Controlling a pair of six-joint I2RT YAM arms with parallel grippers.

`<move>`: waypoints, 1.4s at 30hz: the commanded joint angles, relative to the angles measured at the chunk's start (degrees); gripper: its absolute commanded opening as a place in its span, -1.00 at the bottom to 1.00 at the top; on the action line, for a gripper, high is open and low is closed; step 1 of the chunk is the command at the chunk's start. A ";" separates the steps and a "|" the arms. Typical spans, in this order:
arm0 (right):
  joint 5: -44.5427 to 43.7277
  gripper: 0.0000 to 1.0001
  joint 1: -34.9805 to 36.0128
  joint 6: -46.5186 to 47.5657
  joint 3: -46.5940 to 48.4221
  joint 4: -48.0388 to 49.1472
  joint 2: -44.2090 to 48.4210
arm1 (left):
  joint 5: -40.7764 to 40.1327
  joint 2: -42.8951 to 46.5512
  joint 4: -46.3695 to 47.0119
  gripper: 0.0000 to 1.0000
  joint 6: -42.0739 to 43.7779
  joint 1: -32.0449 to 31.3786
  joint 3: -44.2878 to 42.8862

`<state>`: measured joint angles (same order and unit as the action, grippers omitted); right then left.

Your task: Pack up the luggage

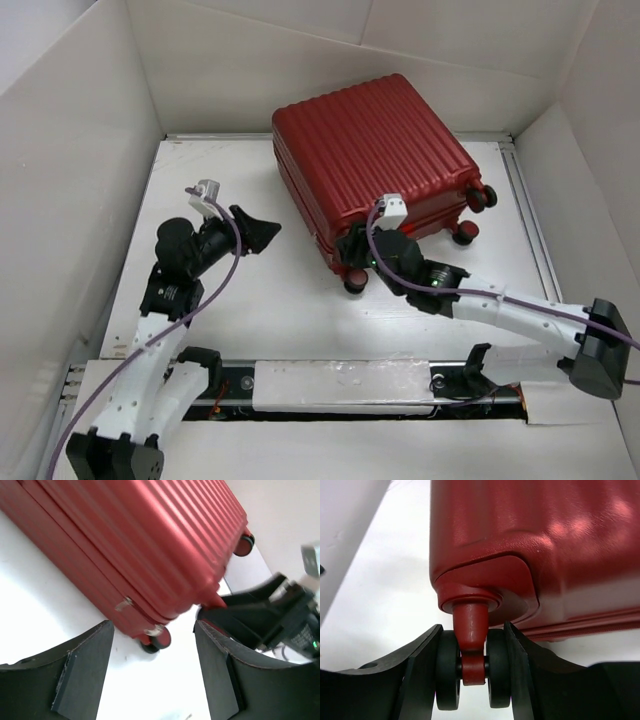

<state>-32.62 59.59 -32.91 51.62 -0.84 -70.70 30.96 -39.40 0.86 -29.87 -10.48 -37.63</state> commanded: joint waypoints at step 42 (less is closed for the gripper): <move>9.33 -1.00 -9.14 10.41 0.77 4.09 1.97 | -69.81 -36.45 27.34 0.12 2.97 -55.26 0.62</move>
<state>-18.90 51.11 -23.83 49.89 -1.10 -67.66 -34.83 -74.74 24.62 -28.91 -65.63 -34.26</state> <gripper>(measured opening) 0.545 0.560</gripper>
